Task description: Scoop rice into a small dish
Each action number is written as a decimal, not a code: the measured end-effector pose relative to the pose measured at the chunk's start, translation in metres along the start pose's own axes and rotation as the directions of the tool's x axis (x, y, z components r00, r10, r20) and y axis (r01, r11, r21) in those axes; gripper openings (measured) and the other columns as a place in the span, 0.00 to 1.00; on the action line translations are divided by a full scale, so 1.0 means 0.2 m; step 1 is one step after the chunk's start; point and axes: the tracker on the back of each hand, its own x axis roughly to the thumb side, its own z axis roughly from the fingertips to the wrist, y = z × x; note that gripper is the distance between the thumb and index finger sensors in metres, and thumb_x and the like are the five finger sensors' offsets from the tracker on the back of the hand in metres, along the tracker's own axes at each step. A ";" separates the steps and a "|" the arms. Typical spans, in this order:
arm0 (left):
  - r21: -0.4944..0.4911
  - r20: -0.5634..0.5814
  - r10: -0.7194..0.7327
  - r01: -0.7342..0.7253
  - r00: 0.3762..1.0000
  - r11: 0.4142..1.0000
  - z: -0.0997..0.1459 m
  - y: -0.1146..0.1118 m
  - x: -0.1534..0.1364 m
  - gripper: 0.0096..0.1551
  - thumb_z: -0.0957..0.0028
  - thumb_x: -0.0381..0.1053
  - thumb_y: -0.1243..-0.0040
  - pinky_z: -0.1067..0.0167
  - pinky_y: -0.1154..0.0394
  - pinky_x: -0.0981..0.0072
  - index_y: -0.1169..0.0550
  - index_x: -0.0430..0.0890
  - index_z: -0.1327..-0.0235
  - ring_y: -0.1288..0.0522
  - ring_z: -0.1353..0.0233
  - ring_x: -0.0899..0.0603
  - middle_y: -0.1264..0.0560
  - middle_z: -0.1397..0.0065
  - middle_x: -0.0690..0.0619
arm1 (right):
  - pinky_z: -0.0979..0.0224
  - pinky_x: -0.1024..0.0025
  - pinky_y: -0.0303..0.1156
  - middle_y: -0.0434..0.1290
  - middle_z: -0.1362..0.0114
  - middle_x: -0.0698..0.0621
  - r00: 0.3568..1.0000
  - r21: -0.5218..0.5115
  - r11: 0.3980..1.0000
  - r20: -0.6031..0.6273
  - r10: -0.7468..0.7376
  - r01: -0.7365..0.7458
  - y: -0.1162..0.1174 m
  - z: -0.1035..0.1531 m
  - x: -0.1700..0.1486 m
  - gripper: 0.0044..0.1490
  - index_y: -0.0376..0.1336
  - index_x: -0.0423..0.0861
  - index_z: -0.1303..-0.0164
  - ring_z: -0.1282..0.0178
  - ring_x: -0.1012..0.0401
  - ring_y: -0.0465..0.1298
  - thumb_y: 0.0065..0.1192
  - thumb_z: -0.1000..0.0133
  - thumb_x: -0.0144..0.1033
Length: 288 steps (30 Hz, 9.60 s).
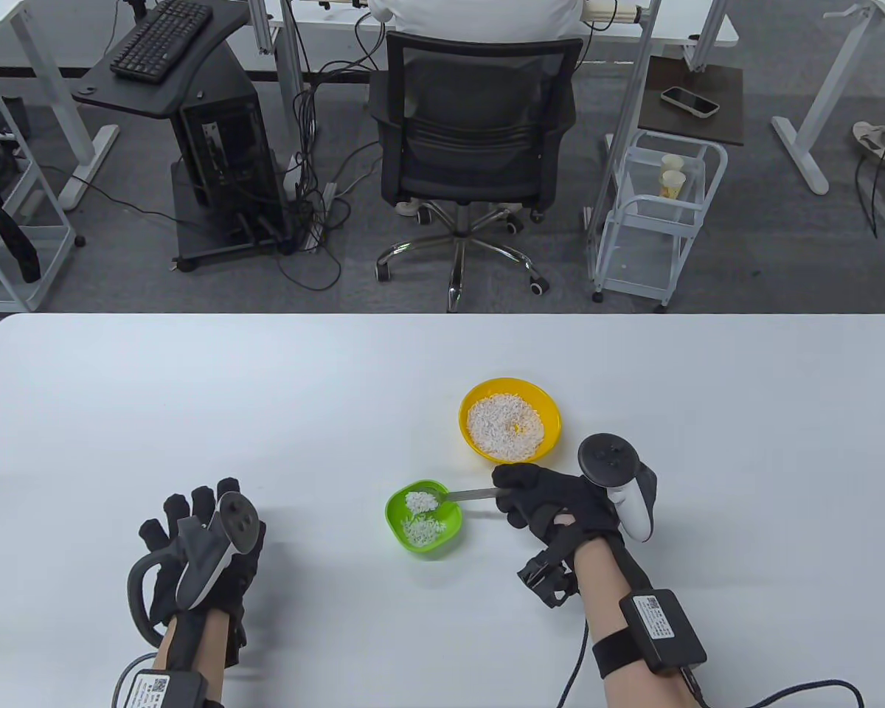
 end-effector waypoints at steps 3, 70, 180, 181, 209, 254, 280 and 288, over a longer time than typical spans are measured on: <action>-0.004 -0.001 -0.007 0.007 1.000 1.000 0.00 0.00 0.00 0.42 0.49 0.70 0.50 0.19 0.52 0.34 0.46 0.65 0.20 0.47 0.11 0.41 0.40 0.10 0.58 | 0.29 0.26 0.54 0.79 0.36 0.34 1.000 -0.011 1.000 0.015 0.015 -0.014 0.01 0.00 0.01 0.27 0.68 0.39 0.30 0.45 0.39 0.78 0.59 0.41 0.18; -0.001 0.019 -0.011 0.011 1.000 1.000 0.02 0.00 0.04 0.42 0.49 0.71 0.52 0.19 0.52 0.34 0.47 0.66 0.20 0.47 0.11 0.41 0.42 0.10 0.57 | 0.34 0.29 0.64 0.82 0.44 0.30 0.961 -0.533 0.829 -0.095 -0.260 0.172 -0.13 0.02 -0.25 0.27 0.67 0.29 0.34 0.56 0.44 0.83 0.59 0.41 0.23; -0.045 0.023 -0.026 0.027 0.999 0.999 0.01 -0.03 0.04 0.43 0.50 0.73 0.54 0.18 0.54 0.36 0.48 0.66 0.20 0.52 0.10 0.42 0.49 0.09 0.58 | 0.33 0.27 0.62 0.83 0.45 0.32 0.969 -0.443 0.880 -0.083 -0.232 0.173 -0.07 0.00 -0.22 0.27 0.68 0.29 0.33 0.55 0.44 0.83 0.61 0.41 0.24; -0.048 0.022 -0.028 0.029 0.999 0.998 0.01 -0.03 0.04 0.43 0.50 0.73 0.54 0.18 0.54 0.36 0.48 0.66 0.20 0.52 0.10 0.42 0.49 0.09 0.58 | 0.34 0.27 0.62 0.83 0.45 0.32 0.965 -0.453 0.873 -0.090 -0.247 0.181 -0.06 0.00 -0.22 0.27 0.68 0.29 0.33 0.56 0.44 0.83 0.60 0.41 0.24; -0.047 0.020 -0.012 0.013 1.000 0.999 0.01 -0.02 0.04 0.43 0.50 0.73 0.54 0.18 0.54 0.36 0.48 0.66 0.20 0.52 0.10 0.42 0.49 0.09 0.58 | 0.33 0.28 0.61 0.81 0.42 0.33 0.932 -0.348 0.877 -0.022 -0.361 0.332 -0.22 0.04 -0.17 0.26 0.68 0.33 0.32 0.53 0.42 0.79 0.57 0.40 0.22; -0.049 0.029 -0.034 0.035 0.999 0.998 0.01 -0.02 0.05 0.43 0.50 0.73 0.53 0.18 0.54 0.35 0.47 0.66 0.20 0.51 0.10 0.42 0.48 0.09 0.57 | 0.27 0.30 0.61 0.83 0.36 0.46 0.697 -0.621 0.705 0.334 0.634 -0.343 -0.02 0.21 0.29 0.24 0.71 0.50 0.35 0.46 0.47 0.81 0.62 0.43 0.27; -0.063 0.030 -0.075 0.077 0.997 0.995 0.02 -0.04 0.08 0.43 0.50 0.73 0.53 0.18 0.54 0.35 0.48 0.66 0.20 0.51 0.10 0.41 0.49 0.09 0.57 | 0.28 0.31 0.63 0.84 0.37 0.46 0.659 -0.585 0.469 -0.154 0.736 -0.661 -0.13 -0.01 -0.03 0.25 0.71 0.46 0.34 0.45 0.48 0.83 0.64 0.42 0.30; -0.064 0.034 -0.062 0.064 0.997 0.996 0.02 -0.04 0.08 0.43 0.50 0.73 0.53 0.18 0.54 0.35 0.48 0.66 0.20 0.50 0.10 0.42 0.49 0.09 0.57 | 0.31 0.28 0.62 0.85 0.40 0.40 0.942 -0.471 0.819 -0.094 0.323 -0.328 -0.17 -0.01 -0.10 0.25 0.72 0.41 0.34 0.49 0.46 0.83 0.63 0.42 0.26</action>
